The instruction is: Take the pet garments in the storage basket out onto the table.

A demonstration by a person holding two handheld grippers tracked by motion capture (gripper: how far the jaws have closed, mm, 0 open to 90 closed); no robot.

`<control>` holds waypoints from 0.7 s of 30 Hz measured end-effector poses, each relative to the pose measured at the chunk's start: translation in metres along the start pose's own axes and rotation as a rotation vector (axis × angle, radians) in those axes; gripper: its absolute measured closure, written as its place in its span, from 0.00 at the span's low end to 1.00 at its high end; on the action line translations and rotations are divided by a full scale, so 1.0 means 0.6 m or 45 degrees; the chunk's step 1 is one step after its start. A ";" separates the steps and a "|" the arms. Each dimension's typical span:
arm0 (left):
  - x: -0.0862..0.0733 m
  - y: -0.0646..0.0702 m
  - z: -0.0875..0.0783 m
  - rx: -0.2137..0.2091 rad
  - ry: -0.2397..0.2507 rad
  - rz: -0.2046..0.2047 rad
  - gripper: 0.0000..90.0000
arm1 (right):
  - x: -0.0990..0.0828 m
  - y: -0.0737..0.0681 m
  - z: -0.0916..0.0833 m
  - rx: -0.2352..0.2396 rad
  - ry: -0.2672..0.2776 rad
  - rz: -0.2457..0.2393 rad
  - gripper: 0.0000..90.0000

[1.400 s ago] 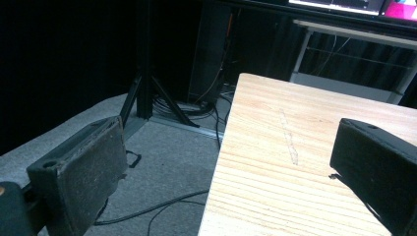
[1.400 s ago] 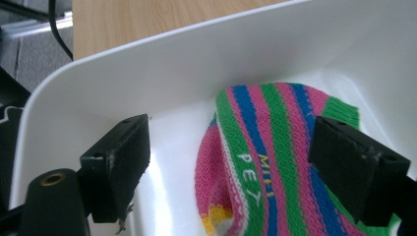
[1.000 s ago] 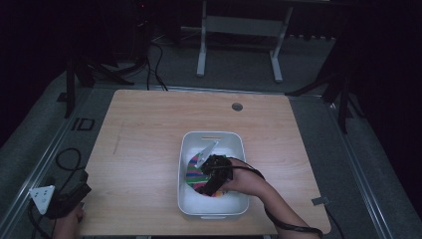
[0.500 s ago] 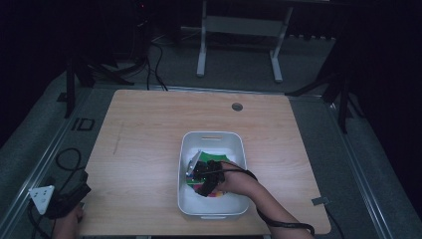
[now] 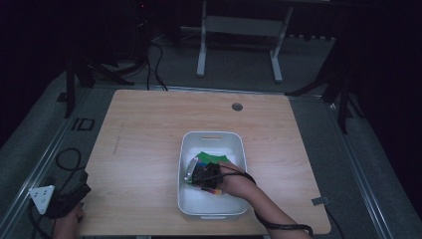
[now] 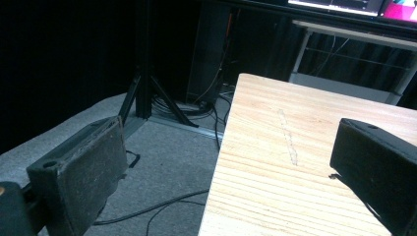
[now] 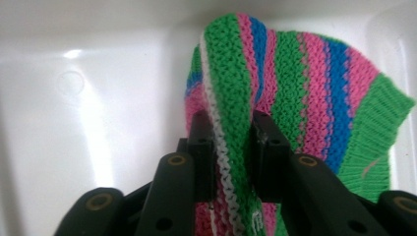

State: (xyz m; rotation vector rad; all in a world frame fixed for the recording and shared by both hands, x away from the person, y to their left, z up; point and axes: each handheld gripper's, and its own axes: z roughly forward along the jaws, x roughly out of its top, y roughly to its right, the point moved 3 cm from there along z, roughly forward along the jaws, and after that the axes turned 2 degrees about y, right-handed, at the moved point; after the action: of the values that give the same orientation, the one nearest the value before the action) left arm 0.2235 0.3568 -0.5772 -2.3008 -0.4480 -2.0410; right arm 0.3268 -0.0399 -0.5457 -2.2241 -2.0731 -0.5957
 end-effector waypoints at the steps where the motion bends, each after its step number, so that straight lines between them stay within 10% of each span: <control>1: 0.000 0.000 0.000 -0.001 -0.001 0.000 0.01 | -0.001 0.002 -0.004 -0.004 0.016 0.008 0.83; 21: 0.000 0.000 0.000 0.003 0.001 0.003 0.01 | 0.001 0.057 -0.185 -0.118 0.380 0.121 0.84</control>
State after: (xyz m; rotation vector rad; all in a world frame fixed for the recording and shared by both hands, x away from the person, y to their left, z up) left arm 0.2236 0.3566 -0.5772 -2.2978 -0.4465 -2.0395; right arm 0.3323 -0.0749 -0.4348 -2.1093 -1.8187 -0.9662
